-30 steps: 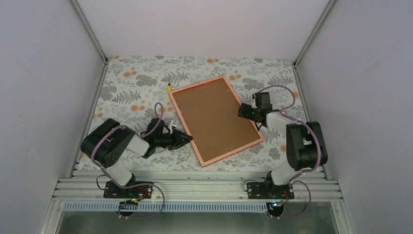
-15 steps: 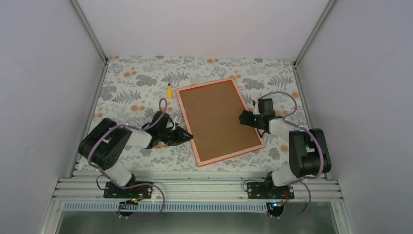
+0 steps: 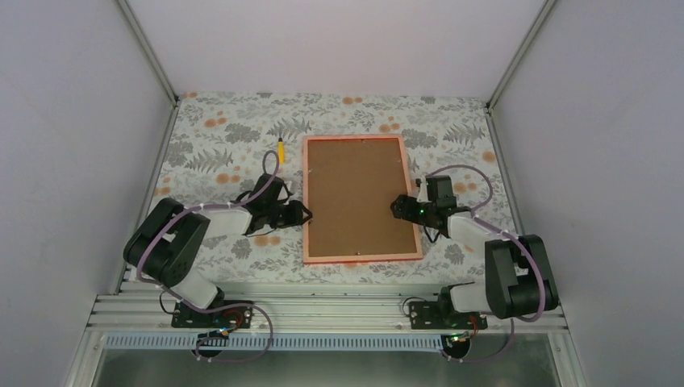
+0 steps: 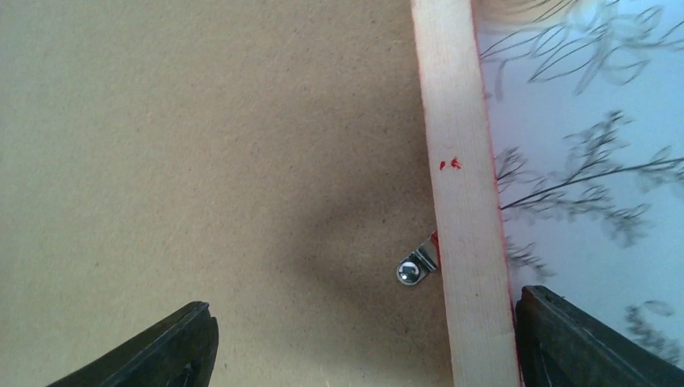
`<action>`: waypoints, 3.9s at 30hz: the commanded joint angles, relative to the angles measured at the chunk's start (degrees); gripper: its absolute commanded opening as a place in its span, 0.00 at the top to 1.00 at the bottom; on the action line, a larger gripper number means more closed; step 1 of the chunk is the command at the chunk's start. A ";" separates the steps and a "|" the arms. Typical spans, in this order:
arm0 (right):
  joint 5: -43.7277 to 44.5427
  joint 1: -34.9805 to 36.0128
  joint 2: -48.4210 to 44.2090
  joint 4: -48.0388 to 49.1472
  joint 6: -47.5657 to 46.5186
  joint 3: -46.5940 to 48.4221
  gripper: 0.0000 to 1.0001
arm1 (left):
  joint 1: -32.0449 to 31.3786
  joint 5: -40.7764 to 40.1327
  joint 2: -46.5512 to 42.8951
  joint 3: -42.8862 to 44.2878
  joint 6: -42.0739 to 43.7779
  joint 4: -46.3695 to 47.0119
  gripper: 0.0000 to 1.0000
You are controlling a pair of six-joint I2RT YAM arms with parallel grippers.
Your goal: Take the photo out of the frame
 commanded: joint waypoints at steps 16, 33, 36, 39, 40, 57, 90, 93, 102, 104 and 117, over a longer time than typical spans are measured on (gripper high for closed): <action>-9.59 13.46 -1.15 -0.68 7.86 -3.23 0.16 | -0.60 -15.61 -12.95 -1.92 4.09 -15.28 0.56; 5.14 13.49 -12.69 2.31 3.29 -1.51 0.14 | 3.94 -34.90 -8.39 17.96 11.80 -26.27 0.29; 5.35 13.49 -13.57 4.03 2.26 -2.36 0.14 | 6.27 -35.83 -3.25 22.67 13.51 -25.74 0.29; 5.44 13.49 -14.30 5.68 1.23 -3.23 0.14 | 9.17 -35.83 2.23 26.43 14.70 -24.88 0.30; 5.59 13.49 -14.48 6.15 0.96 -3.50 0.14 | 9.95 -35.37 3.91 27.70 15.02 -24.60 0.30; 6.07 13.49 -12.18 9.27 -1.34 -4.16 0.14 | 16.33 -26.09 23.48 43.66 17.06 -22.47 0.34; 5.32 13.48 -10.46 8.86 -1.50 -4.18 0.14 | 16.21 -26.72 33.22 51.42 20.92 -29.24 0.49; 5.28 13.49 -10.92 8.88 -1.19 -4.58 0.14 | 15.23 -29.57 33.91 52.32 22.32 -31.01 0.52; 4.96 13.49 -12.47 8.35 -0.61 -5.38 0.14 | 14.64 -34.78 32.24 50.06 23.40 -33.08 0.77; 4.96 13.49 -13.02 8.08 -0.52 -5.51 0.14 | 14.61 -35.14 30.77 48.51 23.43 -33.18 0.81; 4.03 13.49 -18.32 5.86 0.11 -6.76 0.14 | 14.52 -33.16 14.83 27.38 20.86 -31.39 0.84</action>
